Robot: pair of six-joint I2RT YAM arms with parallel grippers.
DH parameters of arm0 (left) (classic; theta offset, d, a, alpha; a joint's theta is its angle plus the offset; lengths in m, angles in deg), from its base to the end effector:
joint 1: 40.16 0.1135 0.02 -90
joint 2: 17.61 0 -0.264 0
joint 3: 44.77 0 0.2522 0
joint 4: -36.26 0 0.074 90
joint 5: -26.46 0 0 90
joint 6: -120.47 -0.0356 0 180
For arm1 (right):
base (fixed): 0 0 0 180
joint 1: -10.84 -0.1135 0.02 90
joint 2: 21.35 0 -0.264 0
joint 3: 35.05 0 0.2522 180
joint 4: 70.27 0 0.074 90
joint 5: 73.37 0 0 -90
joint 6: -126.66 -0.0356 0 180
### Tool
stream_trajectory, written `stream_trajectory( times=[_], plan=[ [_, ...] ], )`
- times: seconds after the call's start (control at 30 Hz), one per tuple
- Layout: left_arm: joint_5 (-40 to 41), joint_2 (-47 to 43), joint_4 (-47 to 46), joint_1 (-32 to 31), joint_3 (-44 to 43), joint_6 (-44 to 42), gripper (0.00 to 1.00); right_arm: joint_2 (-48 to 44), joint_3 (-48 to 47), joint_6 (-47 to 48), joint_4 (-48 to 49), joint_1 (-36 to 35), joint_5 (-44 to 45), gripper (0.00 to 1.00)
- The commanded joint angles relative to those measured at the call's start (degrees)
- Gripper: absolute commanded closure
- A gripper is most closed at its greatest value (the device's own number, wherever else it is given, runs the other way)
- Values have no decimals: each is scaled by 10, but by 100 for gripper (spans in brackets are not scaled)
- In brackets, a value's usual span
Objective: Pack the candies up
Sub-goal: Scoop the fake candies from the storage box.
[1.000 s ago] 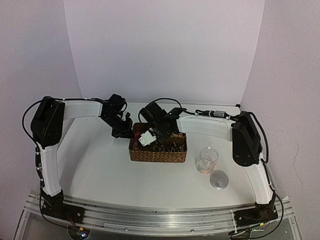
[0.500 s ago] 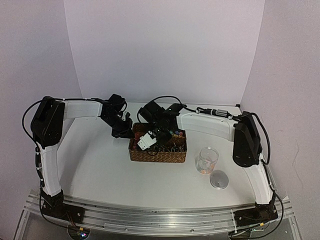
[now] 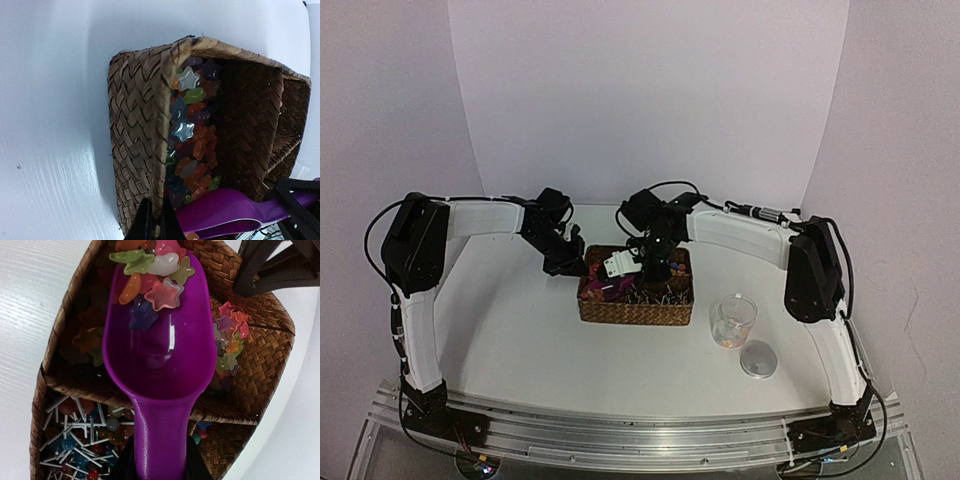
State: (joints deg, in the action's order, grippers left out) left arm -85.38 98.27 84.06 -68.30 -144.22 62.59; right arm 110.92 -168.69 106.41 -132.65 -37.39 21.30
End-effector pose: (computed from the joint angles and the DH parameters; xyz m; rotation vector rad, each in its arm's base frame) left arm 0.3673 -0.2115 0.1833 0.0266 2.8376 -0.7986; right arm 0.3371 0.3730 0.2191 -2.2567 1.3891 -0.2340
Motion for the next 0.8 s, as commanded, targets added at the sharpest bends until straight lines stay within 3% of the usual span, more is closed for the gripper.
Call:
stream_trajectory(
  times=[0.0, 0.77],
  plan=[
    [34, 2, 7, 8, 11, 10, 100, -22, -25, -49, -12, 13, -85, 100],
    [34, 0, 5, 8, 18, 6, 100, -63, -35, -60, -75, 31, -14, 100]
  ],
)
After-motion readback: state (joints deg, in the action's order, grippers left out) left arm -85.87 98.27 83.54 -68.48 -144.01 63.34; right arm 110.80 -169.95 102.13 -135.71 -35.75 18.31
